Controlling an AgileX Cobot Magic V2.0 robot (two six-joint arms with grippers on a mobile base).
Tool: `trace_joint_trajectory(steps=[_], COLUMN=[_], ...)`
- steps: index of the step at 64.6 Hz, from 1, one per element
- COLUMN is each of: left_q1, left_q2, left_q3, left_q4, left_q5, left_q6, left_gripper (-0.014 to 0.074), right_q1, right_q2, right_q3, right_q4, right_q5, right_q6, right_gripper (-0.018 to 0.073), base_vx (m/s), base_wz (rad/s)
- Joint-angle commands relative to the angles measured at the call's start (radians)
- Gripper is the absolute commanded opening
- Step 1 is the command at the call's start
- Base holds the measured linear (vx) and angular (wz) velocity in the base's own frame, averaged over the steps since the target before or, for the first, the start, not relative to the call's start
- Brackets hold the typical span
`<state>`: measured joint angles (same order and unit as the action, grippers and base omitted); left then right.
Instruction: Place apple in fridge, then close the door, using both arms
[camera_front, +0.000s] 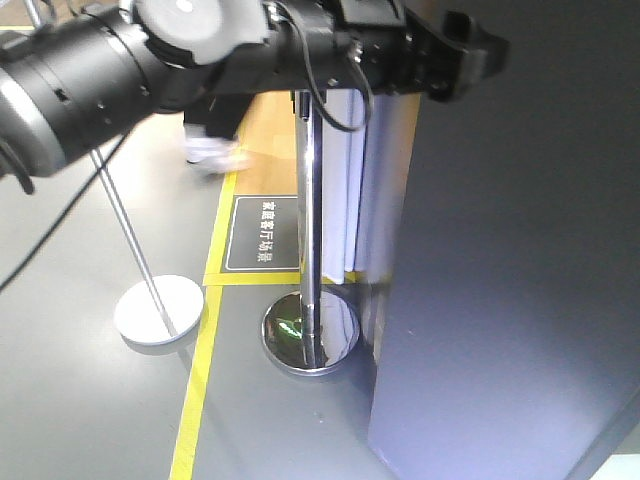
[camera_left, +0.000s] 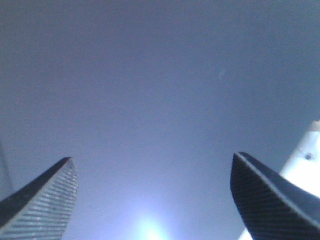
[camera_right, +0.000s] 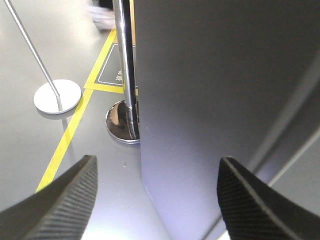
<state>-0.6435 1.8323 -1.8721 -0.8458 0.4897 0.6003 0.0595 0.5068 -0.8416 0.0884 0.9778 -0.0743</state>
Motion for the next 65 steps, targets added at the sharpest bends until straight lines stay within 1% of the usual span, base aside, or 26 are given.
trace_joint_trajectory(steps=[1,10,16,22,25,26,28,29,32,37,40,65], left_q1=[0.021,0.057,0.09,0.127,0.143,0.152,0.16,0.166,0.177,0.187,0.192,0.192], left_q2=[-0.072,-0.089,-0.103,-0.112,-0.114,-0.115,-0.117,-0.118,-0.119,-0.123,-0.127,-0.127], left_q3=[-0.034,-0.034,-0.034,-0.034,-0.034,-0.034,-0.034,-0.034,-0.034,-0.034,-0.034,-0.034], left_q4=[-0.012,0.04,0.117,0.24,0.308,0.343,0.367,0.398,0.443,0.508,0.524,0.523], left_q5=[-0.056,-0.048,-0.016,0.014,0.031,0.034,0.043,0.048,0.06,0.074,0.077,0.108], left_q6=[0.004,-0.02,-0.075,-0.18,-0.239,-0.262,-0.292,-0.312,-0.344,-0.374,-0.381,-0.379], left_gripper=[0.0592,0.0587,0.0587,0.0587,0.0587,0.0587,0.0587,0.0587,0.0587,0.0587,0.0587,0.0587], right_q1=[-0.007,-0.007,-0.007,-0.007,-0.007,-0.007,-0.007,-0.007,-0.007,-0.007,-0.007,-0.007], right_q2=[0.006,0.006,0.006,0.006,0.006,0.006,0.006,0.006,0.006,0.006,0.006,0.006], right_q3=[-0.024,-0.024,-0.024,-0.024,-0.024,-0.024,-0.024,-0.024,-0.024,-0.024,-0.024,-0.024], right_q4=[0.0,0.0,0.0,0.0,0.0,0.0,0.0,0.0,0.0,0.0,0.0,0.0], right_q5=[-0.064,-0.064,-0.064,-0.064,-0.064,-0.064,-0.064,-0.064,-0.064,-0.064,-0.064,-0.064], right_q6=[-0.005,-0.005,-0.005,-0.005,-0.005,-0.005,-0.005,-0.005,-0.005,-0.005,-0.005,-0.005], right_gripper=[0.0484,0.0484,0.0484,0.0484,0.0484,0.0484,0.0484,0.0484,0.0484,0.0484,0.0484,0.0484], base_vx=[0.0,0.0,0.0,0.0,0.0,0.0,0.0,0.0,0.0,0.0,0.0,0.0], base_wz=[0.0,0.0,0.0,0.0,0.0,0.0,0.0,0.0,0.0,0.0,0.0,0.0])
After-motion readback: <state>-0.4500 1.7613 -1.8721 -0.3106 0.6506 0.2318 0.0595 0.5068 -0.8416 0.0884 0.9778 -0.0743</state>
